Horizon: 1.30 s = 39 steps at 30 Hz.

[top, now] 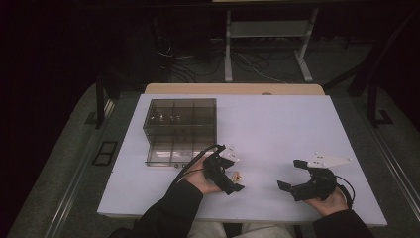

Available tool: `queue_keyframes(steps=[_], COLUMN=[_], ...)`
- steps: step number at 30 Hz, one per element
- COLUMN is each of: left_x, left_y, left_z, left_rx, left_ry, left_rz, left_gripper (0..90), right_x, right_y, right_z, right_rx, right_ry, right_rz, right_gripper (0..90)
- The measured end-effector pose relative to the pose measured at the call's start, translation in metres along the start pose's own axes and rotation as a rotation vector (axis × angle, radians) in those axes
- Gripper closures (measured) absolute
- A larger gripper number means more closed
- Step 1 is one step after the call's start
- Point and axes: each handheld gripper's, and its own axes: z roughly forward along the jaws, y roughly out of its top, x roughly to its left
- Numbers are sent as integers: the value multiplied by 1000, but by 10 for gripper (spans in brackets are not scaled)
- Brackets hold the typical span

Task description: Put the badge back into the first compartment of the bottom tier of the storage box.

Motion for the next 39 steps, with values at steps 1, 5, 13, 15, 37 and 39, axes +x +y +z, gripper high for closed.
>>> queue_keyframes(steps=[1, 5, 13, 15, 37, 39], left_x=[0, 2, 0, 0, -6, -5], left_y=[0, -1, -3, -3, -5, -4], left_z=[0, 1, 4, 5, 10, 9], left_rx=[-2, 10, 14, 24, 37, 27], left_ry=[0, 10, 18, 23, 105, 94], left_rz=[-1, 11, 41, 63, 174, 157], left_gripper=[77, 121, 222, 252, 641, 656], right_x=[0, 0, 0, 0, 0, 0], right_y=[0, 0, 0, 0, 0, 0], right_z=[0, 0, 0, 0, 0, 0], right_rx=[0, 2, 2, 2, 5, 5], right_ry=[0, 0, 1, 1, -1, -1], right_rz=[0, -3, -5, -6, -8, -8], right_gripper=[5, 5, 5, 5, 5, 5])
